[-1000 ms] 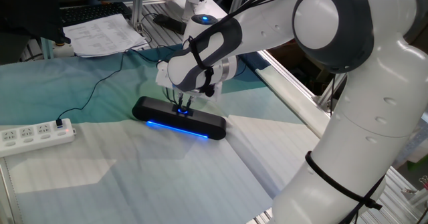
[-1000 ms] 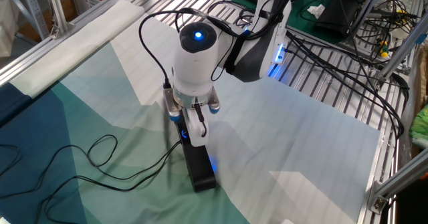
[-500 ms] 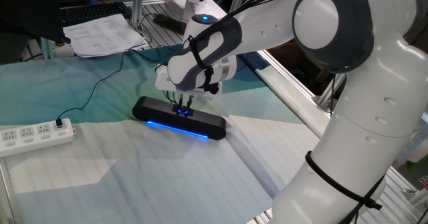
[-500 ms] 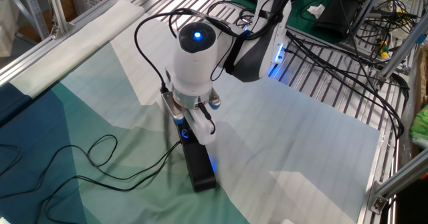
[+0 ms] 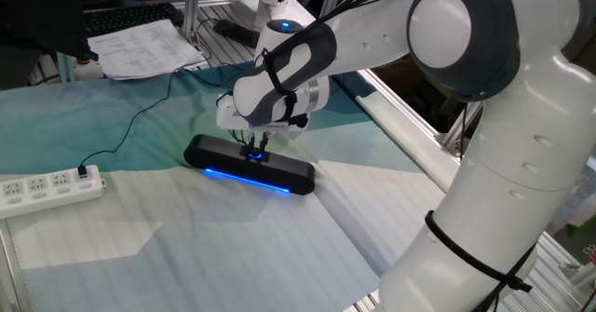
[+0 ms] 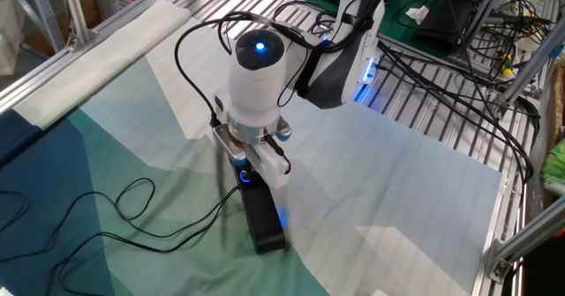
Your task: Turn the knob to decrease the volume of the speaker
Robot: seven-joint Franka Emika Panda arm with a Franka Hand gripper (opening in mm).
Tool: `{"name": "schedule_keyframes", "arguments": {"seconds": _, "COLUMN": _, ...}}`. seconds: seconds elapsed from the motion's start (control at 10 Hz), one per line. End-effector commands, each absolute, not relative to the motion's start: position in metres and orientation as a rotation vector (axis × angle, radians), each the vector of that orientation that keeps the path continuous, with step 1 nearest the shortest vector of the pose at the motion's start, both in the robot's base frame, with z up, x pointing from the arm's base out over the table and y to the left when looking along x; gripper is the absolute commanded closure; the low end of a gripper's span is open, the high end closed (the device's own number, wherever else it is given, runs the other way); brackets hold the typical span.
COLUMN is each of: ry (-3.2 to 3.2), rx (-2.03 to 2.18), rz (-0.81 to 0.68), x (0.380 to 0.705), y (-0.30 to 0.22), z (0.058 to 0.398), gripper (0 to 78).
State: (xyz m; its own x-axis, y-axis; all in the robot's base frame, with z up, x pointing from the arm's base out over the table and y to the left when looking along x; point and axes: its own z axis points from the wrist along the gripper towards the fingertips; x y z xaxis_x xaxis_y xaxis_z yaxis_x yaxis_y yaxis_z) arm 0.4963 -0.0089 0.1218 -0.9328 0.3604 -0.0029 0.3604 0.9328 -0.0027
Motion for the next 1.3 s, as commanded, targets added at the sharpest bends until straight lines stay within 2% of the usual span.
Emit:
{"name": "schedule_keyframes", "arguments": {"seconds": 0.1, "ry": 3.14, "rx": 0.296, "rz": -0.005, "x": 0.4965, "y": -0.0088, "z": 0.1217, "gripper": 76.1}}
{"name": "schedule_keyframes", "arguments": {"seconds": 1.3, "ry": 3.16, "rx": -0.058, "rz": -0.008, "x": 0.4965, "y": -0.0087, "z": 0.1219, "gripper": 76.1}}
